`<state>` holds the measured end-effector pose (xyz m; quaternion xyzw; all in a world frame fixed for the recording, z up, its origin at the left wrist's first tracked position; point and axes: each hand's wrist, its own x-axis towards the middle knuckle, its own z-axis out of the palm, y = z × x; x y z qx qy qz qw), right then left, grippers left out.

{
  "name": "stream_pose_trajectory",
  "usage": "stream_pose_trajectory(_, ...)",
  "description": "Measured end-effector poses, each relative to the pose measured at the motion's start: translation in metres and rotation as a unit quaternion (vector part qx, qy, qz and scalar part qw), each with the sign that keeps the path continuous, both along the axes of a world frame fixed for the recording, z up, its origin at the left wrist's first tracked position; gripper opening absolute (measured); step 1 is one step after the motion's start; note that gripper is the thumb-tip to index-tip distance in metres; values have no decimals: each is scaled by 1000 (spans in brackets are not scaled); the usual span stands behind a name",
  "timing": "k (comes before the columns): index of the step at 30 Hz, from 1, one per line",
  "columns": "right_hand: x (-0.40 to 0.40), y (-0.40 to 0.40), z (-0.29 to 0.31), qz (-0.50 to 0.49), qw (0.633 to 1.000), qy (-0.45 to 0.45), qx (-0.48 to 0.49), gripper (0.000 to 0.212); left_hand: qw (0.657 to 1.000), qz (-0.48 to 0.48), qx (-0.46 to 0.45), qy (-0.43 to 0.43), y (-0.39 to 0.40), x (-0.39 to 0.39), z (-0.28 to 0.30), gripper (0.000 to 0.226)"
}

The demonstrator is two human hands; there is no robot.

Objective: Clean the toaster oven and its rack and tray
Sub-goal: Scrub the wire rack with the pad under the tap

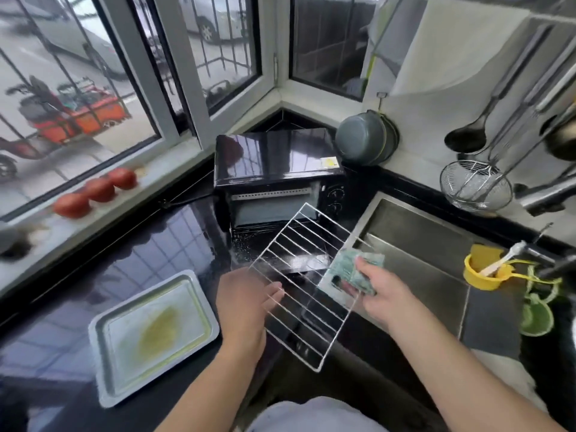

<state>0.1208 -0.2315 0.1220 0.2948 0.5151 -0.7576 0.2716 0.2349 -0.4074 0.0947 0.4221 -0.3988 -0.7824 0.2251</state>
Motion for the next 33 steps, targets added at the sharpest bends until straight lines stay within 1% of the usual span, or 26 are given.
stream_pose_trajectory(2, -3, -12, 0, -14, 1000, 24, 7, 22, 1000, 7, 13, 8, -4, 4, 4, 23)
stream_pose_trajectory(3, 6, -24, -3, -8, 999, 34, 19, 23, 999, 29, 26, 9, -4, 1, 4, 22)
stream_pose_trajectory(6, 61, -68, -22, 41, 998, 30, 41, 16, 989, 130, 67, 5, -15, -21, -2, 27)
stream_pose_trajectory(8, 94, -86, -32, 71, 997, 14, 37, 14, 983, 167, 78, 7, -28, -35, -8, 32)
stream_pose_trajectory(10, 102, -85, -37, 100, 995, 4, 25, 19, 980, 178, 84, 9, -34, -40, -15, 36)
stream_pose_trajectory(13, 95, -64, -38, 151, 988, 15, 41, 22, 975, 183, 129, 5, -32, -33, -28, 32)
stream_pose_trajectory(14, 92, -55, -41, 143, 987, 21, 67, 20, 974, 183, 132, -1, -33, -29, -34, 31)
stream_pose_trajectory(16, 83, -31, -47, 76, 986, 42, 142, 18, 976, 181, 119, -18, -46, -18, -48, 38)
stream_pose_trajectory(17, 77, -17, -50, 27, 984, 45, 172, 18, 980, 170, 103, -27, -55, -14, -56, 38)
stream_pose_trajectory(19, 63, 11, -53, -47, 979, 37, 195, 20, 990, 117, 65, -46, -73, -8, -64, 28)
stream_pose_trajectory(21, 53, 28, -54, -62, 979, 32, 191, 25, 996, 37, 22, -72, -92, -14, -67, 25)
stream_pose_trajectory(24, 53, 29, -54, -25, 984, 25, 174, 25, 993, -80, -8, -83, -116, -41, -66, 24)
stream_pose_trajectory(27, 59, 15, -55, 35, 986, 22, 163, 21, 981, -174, 4, -90, -134, -76, -64, 22)
stream_pose_trajectory(30, 63, 7, -51, 64, 983, 21, 168, 17, 964, -238, 2, -123, -146, -109, -68, 24)
stream_pose_trajectory(32, 64, 6, -49, 69, 982, 19, 172, 15, 953, -265, 7, -146, -153, -125, -76, 22)
stream_pose_trajectory(33, 64, 6, -47, 69, 982, 21, 173, 15, 950, -273, 13, -153, -156, -131, -82, 25)
